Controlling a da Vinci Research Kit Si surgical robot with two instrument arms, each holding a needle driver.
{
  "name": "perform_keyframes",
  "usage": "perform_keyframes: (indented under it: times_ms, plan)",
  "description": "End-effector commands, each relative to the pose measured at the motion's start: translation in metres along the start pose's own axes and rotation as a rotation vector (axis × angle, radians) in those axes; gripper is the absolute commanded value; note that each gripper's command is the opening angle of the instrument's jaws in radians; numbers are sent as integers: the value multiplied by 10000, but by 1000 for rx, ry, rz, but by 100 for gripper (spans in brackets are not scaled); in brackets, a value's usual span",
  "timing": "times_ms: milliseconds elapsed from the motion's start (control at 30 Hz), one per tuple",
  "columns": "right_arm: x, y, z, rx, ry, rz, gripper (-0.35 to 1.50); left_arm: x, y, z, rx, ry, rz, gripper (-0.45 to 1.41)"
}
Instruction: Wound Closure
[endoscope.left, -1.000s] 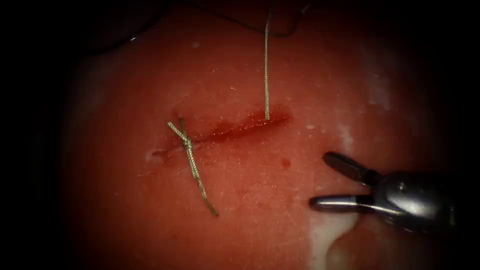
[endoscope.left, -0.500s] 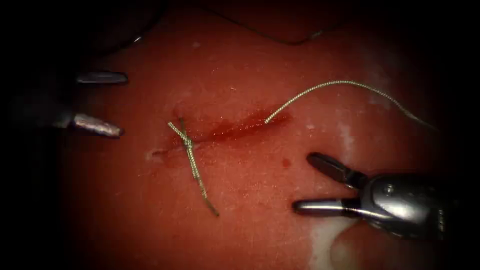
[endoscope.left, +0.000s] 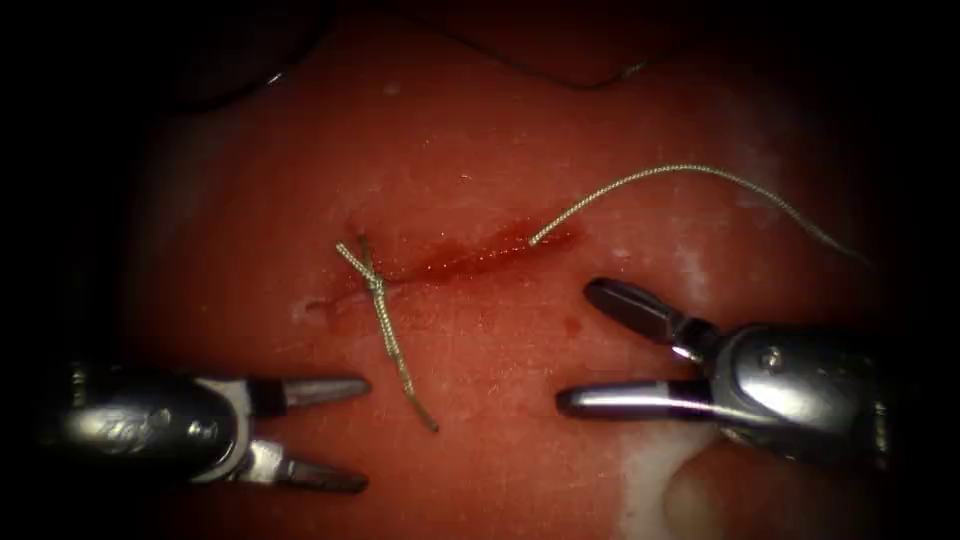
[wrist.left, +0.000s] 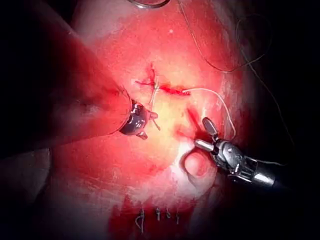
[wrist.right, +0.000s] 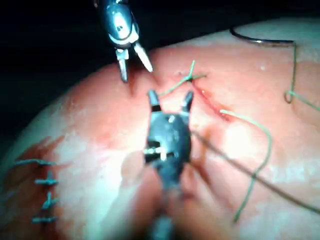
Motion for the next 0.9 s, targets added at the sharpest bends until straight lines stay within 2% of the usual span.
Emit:
perform_keyframes:
  times_ms: [33,167,433,500,533,600,900]
  plan:
    - [-4,-2,7,1,2,-1,128,-2,5,9,5,-7,-6,71]
    - [-5,-2,8,0,2,-8,128,0,9,25,56,-27,-23,69]
    - [-12,0,12,-5,3,-14,128,-8,7,51,58,-28,25,62]
    - [-13,0,12,-4,3,-15,128,-8,8,52,47,-25,36,56]
    - [-13,0,12,-5,3,-16,128,-8,9,51,33,-19,42,46]
    - [-14,0,12,-5,3,-16,128,-7,11,51,30,-18,42,37]
    - [-16,2,13,-6,4,-18,128,-1,13,52,30,-9,44,40]
